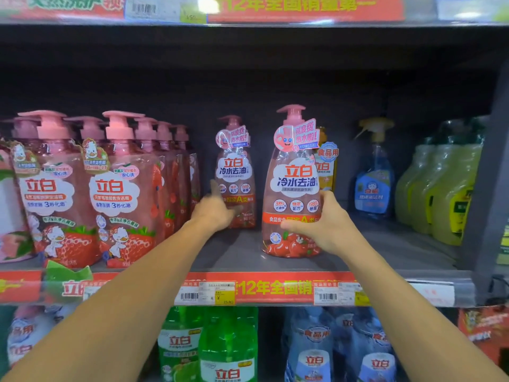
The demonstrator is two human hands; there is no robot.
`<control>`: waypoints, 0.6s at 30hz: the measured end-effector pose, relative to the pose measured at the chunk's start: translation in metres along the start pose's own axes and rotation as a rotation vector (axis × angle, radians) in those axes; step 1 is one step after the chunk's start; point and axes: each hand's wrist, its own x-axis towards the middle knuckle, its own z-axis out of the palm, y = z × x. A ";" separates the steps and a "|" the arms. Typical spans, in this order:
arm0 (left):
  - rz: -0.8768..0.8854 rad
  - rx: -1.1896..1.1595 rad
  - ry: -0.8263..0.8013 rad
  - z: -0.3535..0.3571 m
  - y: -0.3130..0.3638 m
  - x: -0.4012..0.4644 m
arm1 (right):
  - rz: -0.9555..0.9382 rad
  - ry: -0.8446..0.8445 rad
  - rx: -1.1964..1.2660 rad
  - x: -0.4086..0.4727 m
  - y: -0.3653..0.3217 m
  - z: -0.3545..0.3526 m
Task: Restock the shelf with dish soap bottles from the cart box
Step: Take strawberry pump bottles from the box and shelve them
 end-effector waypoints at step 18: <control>0.425 0.437 0.010 -0.020 -0.022 -0.134 | 0.057 0.095 -0.186 -0.003 -0.008 0.007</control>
